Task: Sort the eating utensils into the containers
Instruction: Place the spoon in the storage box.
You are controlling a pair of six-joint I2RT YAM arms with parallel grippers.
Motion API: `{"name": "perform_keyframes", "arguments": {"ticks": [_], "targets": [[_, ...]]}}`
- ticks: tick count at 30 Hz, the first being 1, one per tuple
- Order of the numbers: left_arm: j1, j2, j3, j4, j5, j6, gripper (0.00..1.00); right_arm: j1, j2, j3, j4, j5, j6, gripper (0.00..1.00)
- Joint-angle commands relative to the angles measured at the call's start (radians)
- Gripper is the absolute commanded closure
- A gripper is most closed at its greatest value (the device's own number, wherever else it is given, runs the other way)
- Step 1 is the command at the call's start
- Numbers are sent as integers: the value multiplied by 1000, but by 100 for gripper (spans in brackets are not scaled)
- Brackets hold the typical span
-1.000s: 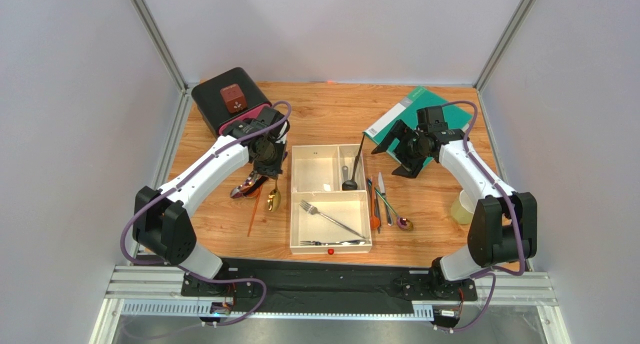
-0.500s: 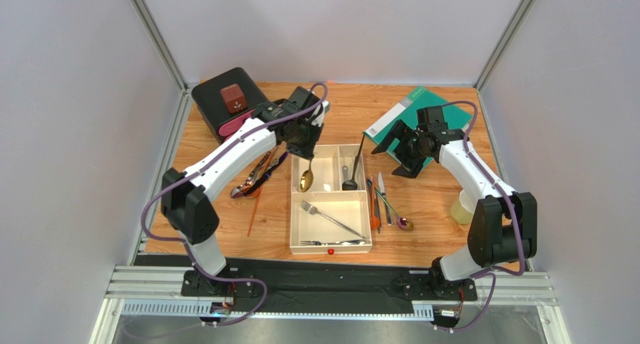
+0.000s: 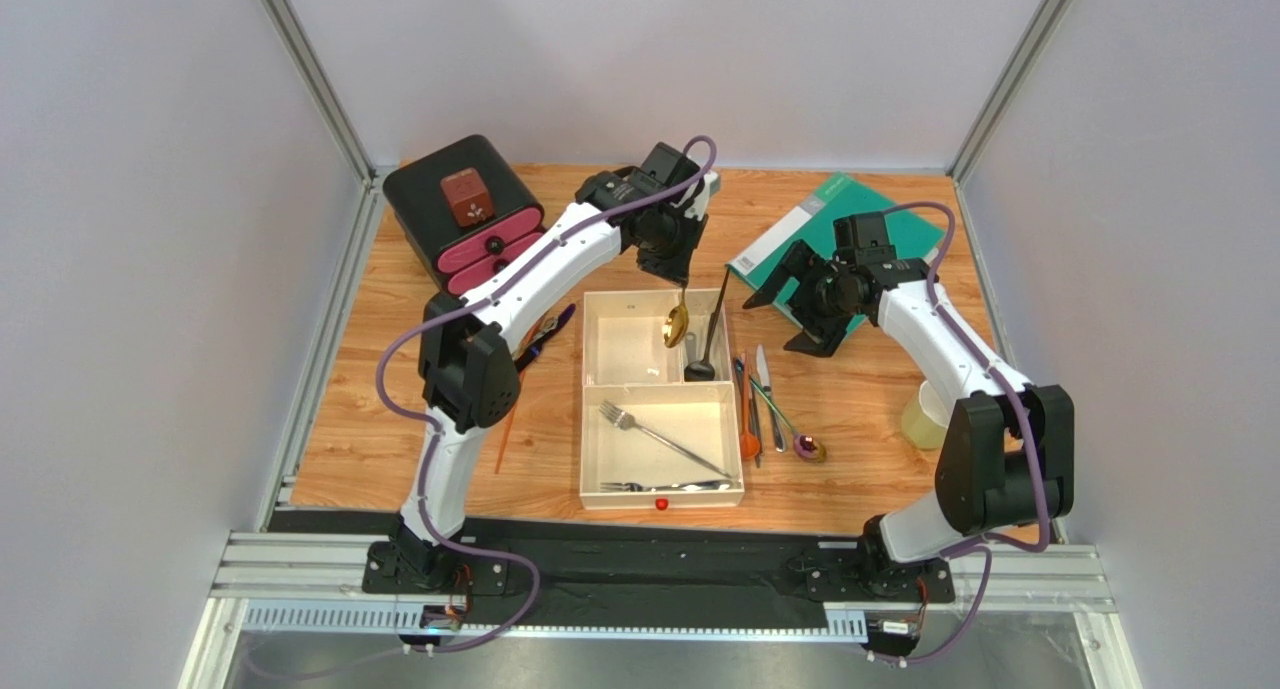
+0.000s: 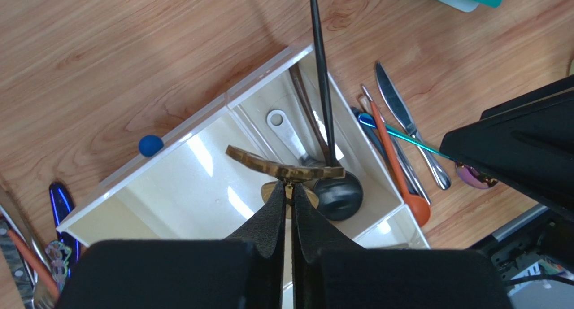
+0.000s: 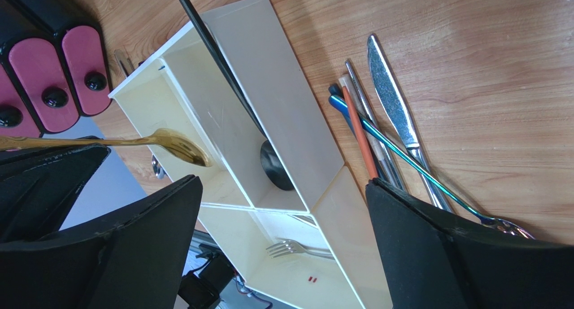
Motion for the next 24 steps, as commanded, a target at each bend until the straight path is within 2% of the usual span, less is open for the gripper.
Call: {"name": "perform_keyframes", "arguments": {"ticks": [1, 11, 17, 24], "targets": [[-5, 17, 65, 5, 55, -15, 100, -5, 2, 10, 10, 8, -11, 0], [-17, 40, 71, 55, 150, -73, 100, -5, 13, 7, 10, 5, -9, 0], [-36, 71, 63, 69, 161, -87, 100, -5, 10, 10, 2, 9, -9, 0], [-39, 43, -119, 156, 167, -81, 100, -5, -3, 10, 0, 16, -18, 0]]}}
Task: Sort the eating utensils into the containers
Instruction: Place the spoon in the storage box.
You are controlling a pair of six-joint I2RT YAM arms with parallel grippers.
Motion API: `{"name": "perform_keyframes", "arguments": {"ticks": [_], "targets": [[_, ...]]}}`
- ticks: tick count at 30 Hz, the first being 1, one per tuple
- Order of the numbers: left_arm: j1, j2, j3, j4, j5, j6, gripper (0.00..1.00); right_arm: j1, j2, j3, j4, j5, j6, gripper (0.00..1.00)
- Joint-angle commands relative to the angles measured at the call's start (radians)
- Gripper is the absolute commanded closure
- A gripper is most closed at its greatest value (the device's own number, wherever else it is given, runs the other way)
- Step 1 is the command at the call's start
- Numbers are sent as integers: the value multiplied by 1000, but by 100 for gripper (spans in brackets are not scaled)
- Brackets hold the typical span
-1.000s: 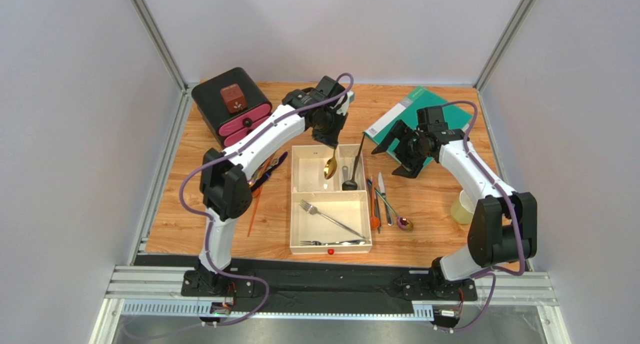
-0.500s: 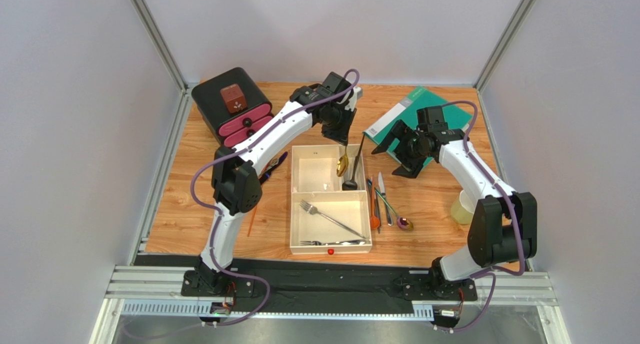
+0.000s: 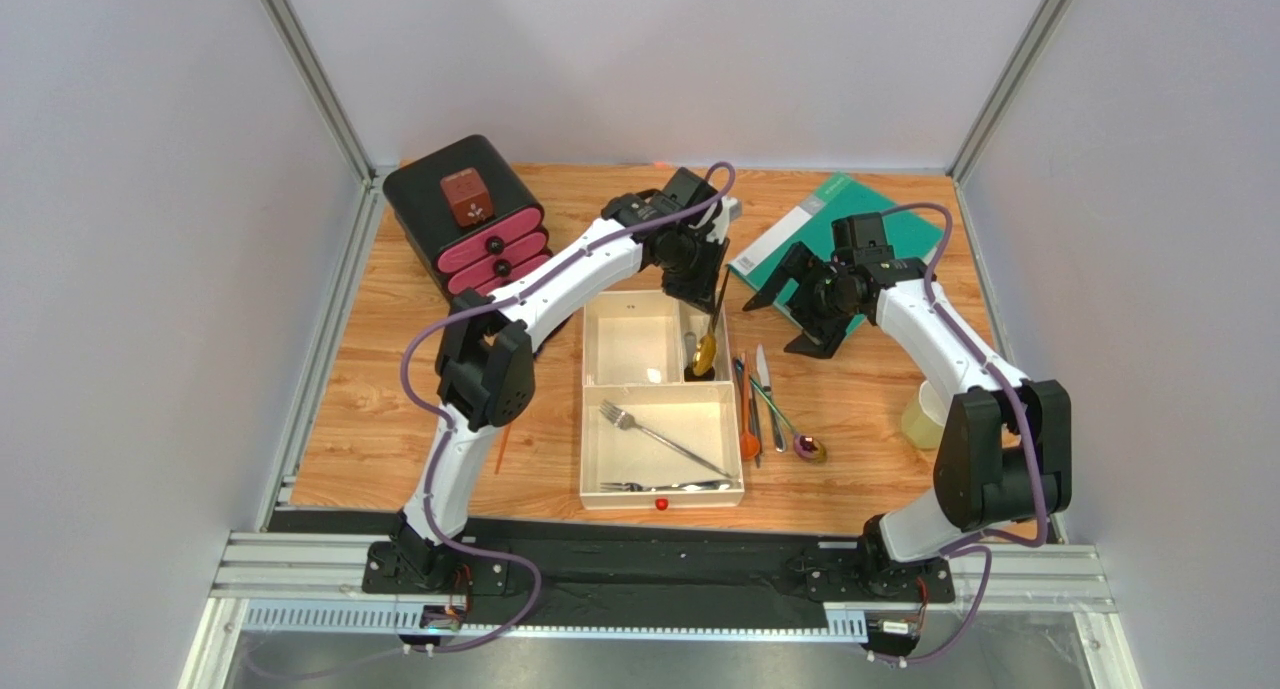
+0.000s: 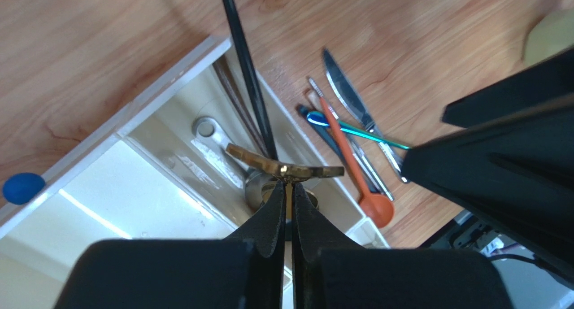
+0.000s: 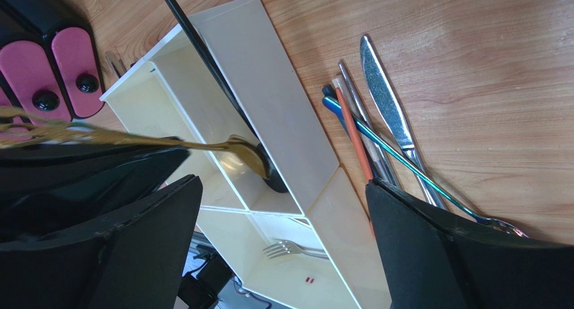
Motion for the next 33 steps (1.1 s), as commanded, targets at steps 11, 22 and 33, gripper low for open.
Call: {"name": "perform_keyframes", "arguments": {"ticks": [11, 22, 33], "targets": [[-2, -24, -136, 75, -12, 54, 100, -5, -5, 10, -3, 9, -9, 0], [-2, -38, -134, 73, -45, 59, 80, -5, -11, 2, -3, 12, -12, 0], [2, -106, -134, 75, -101, 62, 65, -5, -11, 1, -3, 12, -13, 0]]}}
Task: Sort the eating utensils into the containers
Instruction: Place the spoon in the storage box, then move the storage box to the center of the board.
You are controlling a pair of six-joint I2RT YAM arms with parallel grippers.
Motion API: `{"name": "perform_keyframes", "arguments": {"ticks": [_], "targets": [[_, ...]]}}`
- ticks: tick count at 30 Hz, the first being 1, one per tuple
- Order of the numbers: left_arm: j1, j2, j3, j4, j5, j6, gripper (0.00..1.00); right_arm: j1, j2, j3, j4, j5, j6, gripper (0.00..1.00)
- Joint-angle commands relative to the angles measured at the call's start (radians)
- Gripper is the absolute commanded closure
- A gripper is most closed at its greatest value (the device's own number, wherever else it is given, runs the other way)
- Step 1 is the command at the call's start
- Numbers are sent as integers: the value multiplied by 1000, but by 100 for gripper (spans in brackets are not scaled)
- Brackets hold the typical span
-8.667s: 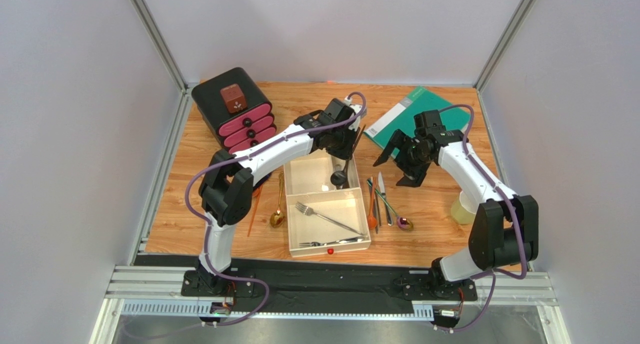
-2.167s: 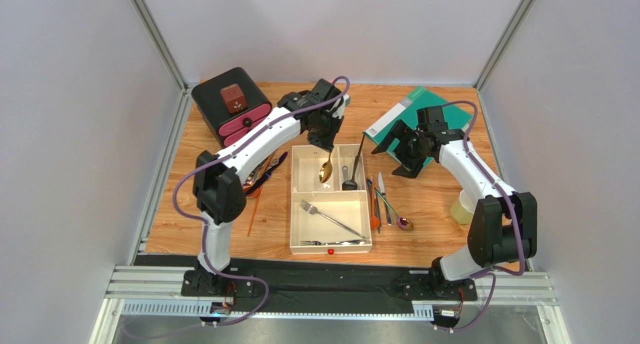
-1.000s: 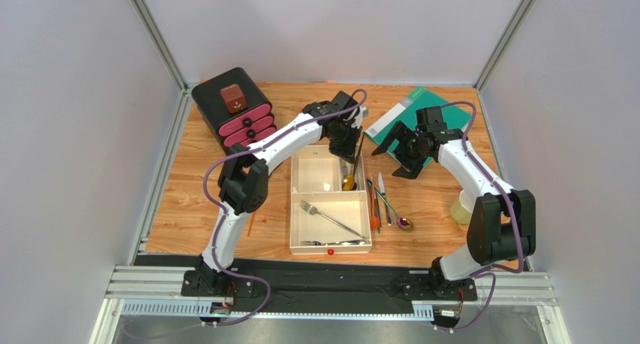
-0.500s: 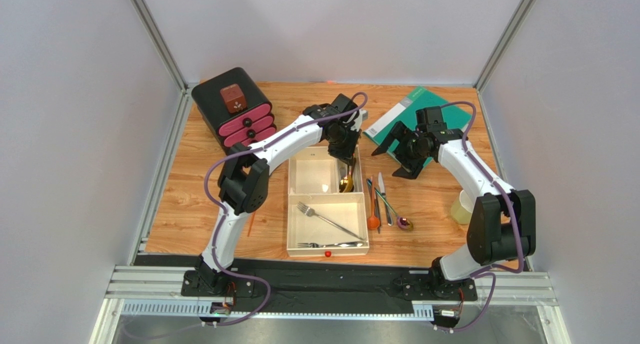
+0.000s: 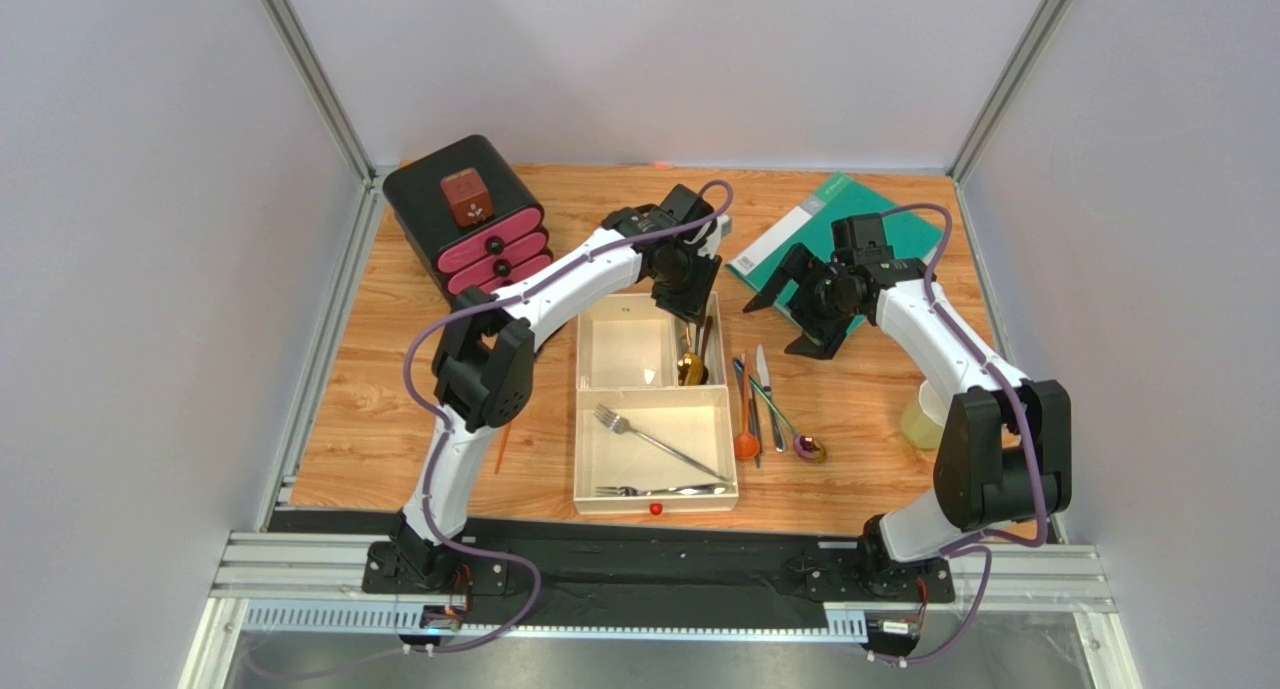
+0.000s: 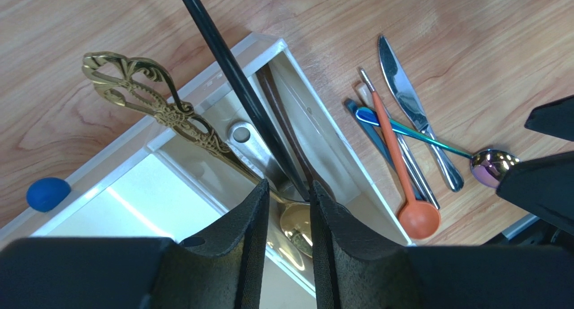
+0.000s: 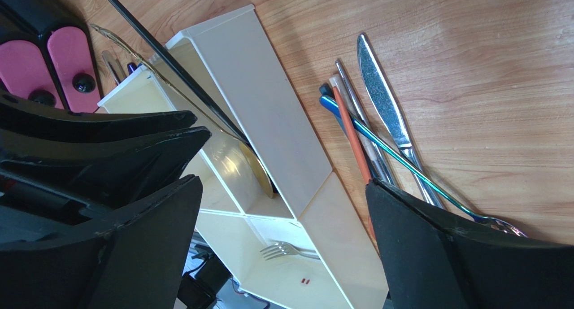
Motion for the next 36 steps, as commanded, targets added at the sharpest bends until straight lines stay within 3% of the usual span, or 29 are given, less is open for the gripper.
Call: {"name": "perform_keyframes", "arguments": {"ticks": [1, 4, 8, 18, 28, 36], "targets": [[5, -104, 4, 18, -33, 27, 65, -5, -11, 2, 1, 10, -9, 0], [22, -144, -7, 24, -39, 27, 59, -5, -14, 7, 0, 12, -11, 0], [50, -193, -36, 21, -36, 27, 57, -5, -14, 15, -2, 15, -9, 0], [65, -325, -271, 65, -57, 1, 57, -5, -6, 42, -17, 32, -23, 0], [180, -500, -527, 59, -96, -22, 59, -3, -5, 15, -6, 10, -17, 0], [208, -638, -622, 33, -151, 2, 59, -3, 18, 13, -11, -22, -20, 0]]}}
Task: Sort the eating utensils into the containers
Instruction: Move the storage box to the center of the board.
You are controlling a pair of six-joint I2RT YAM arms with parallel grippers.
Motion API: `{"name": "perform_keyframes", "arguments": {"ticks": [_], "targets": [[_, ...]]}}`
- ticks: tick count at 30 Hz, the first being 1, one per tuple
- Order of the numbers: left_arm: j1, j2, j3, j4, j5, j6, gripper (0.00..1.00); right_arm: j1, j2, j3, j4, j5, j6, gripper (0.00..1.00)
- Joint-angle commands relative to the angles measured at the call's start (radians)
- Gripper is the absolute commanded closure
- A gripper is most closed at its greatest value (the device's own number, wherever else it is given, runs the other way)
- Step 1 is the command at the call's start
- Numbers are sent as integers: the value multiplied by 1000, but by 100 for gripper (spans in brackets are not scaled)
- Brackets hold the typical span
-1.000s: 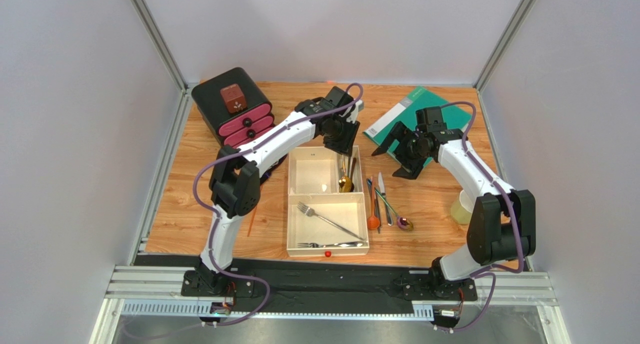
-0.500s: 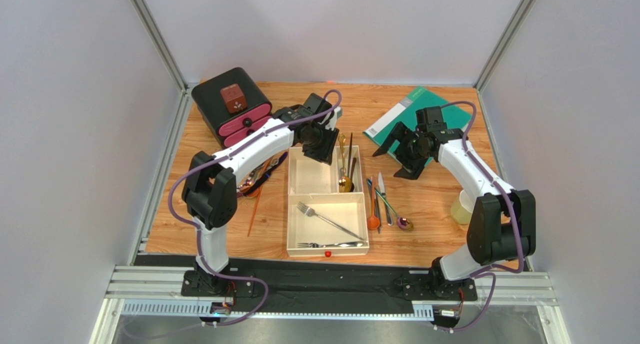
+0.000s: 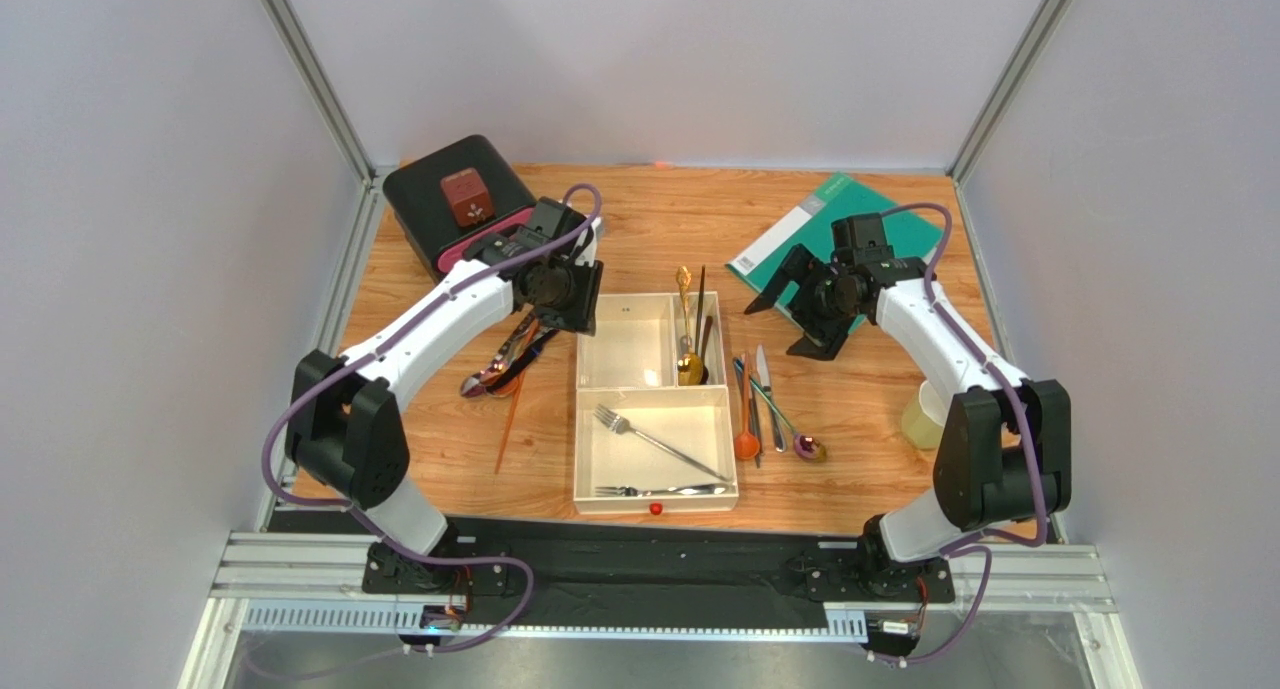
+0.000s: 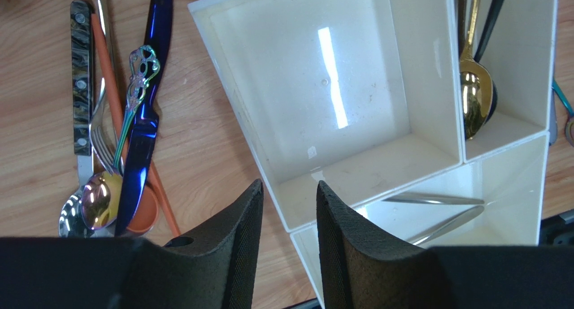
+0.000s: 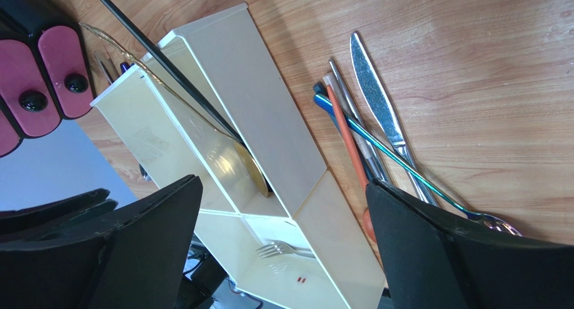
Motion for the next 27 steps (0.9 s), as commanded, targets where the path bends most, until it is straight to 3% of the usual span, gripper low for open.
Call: {"name": "perform_keyframes", "arguments": {"ticks": [1, 9, 27], "targets": [[-3, -71, -35, 2, -23, 16, 60, -2, 22, 8, 9, -41, -9, 0], [-3, -25, -104, 37, 42, -6, 60, 34, 68, 1, 11, -66, -17, 0], [-3, 83, -144, 56, 31, -18, 65, 35, 88, 37, 15, -83, -26, 0]]}}
